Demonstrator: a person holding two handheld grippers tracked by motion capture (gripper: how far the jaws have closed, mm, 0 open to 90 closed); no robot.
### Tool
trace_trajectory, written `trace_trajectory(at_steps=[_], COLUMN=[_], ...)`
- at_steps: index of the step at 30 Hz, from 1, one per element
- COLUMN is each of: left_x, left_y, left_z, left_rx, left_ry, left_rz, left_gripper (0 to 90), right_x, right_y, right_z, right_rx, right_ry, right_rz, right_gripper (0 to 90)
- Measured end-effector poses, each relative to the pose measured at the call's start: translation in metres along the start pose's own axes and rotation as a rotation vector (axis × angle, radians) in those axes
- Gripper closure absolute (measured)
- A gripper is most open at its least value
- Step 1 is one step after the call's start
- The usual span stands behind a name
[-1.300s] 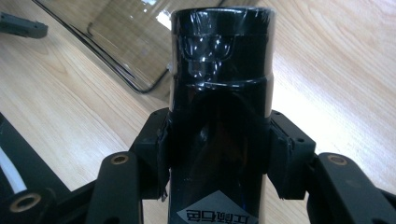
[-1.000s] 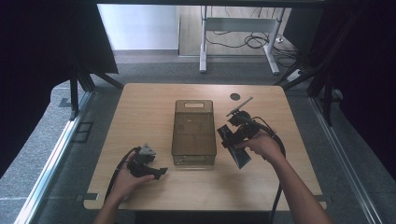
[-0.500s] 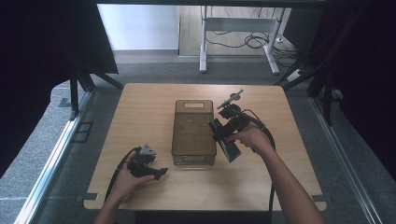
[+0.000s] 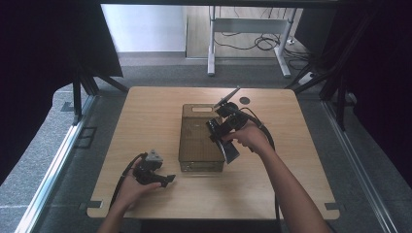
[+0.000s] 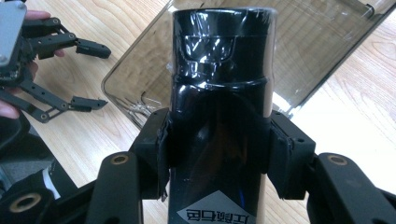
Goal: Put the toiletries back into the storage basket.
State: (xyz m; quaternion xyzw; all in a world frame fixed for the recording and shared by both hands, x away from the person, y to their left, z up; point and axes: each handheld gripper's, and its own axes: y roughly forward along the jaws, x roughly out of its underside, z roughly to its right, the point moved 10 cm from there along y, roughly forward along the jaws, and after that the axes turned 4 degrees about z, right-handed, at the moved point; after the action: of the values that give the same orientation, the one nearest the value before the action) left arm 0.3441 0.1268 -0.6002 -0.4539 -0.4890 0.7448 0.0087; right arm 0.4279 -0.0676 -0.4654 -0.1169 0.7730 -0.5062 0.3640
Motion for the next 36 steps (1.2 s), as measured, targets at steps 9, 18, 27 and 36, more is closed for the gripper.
trace_trajectory(at_steps=[9, 18, 27, 36], left_x=[0.000, -0.001, -0.002, -0.002], left_y=[-0.001, -0.003, -0.004, -0.004], left_z=[-0.001, -0.002, -0.003, -0.002], left_rx=[0.004, 0.003, 0.008, 0.009], left_ry=[-0.002, -0.004, -0.010, -0.007], left_rz=[0.007, 0.015, 0.018, 0.020], left_gripper=[24.4, 24.4, 24.3, 24.4], right_x=[-0.011, -0.020, -0.029, -0.034], right_y=[0.009, 0.018, 0.029, 0.041], right_z=[-0.002, -0.004, -0.006, -0.007], right_rx=[-0.007, -0.011, -0.013, -0.014], right_ry=[0.020, 0.034, 0.054, 0.085], right_rz=[-0.005, -0.010, -0.015, -0.034], right_gripper=[47.3, 47.2, 47.2, 47.2])
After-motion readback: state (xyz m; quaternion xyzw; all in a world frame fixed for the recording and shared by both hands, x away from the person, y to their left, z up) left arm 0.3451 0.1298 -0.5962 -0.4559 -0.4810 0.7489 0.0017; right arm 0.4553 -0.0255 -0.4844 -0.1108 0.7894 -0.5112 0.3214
